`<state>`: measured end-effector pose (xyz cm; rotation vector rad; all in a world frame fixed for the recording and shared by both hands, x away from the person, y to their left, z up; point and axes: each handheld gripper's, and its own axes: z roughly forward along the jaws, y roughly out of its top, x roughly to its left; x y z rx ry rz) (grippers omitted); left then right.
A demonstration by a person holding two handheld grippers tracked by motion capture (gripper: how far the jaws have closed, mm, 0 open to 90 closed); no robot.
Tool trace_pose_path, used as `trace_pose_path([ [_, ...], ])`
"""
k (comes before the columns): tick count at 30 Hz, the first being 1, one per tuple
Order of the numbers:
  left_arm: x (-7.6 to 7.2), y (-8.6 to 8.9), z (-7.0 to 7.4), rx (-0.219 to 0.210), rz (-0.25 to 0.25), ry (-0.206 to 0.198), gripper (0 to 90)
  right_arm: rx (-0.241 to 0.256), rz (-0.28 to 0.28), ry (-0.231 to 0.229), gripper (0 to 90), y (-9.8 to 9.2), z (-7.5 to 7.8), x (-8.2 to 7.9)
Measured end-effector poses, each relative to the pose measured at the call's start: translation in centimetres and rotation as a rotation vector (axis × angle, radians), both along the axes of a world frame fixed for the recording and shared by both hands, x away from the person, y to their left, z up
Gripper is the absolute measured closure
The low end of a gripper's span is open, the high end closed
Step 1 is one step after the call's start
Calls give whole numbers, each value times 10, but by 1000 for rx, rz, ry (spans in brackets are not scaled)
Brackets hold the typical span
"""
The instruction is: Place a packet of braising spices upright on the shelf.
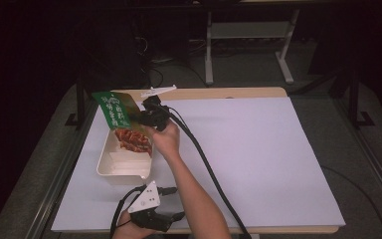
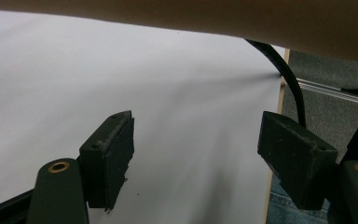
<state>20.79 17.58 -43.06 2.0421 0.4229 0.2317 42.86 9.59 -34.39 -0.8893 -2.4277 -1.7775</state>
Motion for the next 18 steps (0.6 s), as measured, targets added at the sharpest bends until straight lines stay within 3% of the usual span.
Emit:
trace_pose_path([
  [8,0,-1,-1,-4,0,0,265,7,11,6,893,-3,-7,-1],
  [18,1,-1,-1,5,1,-3,263,-35,33,-4,891,-8,-11,-1],
])
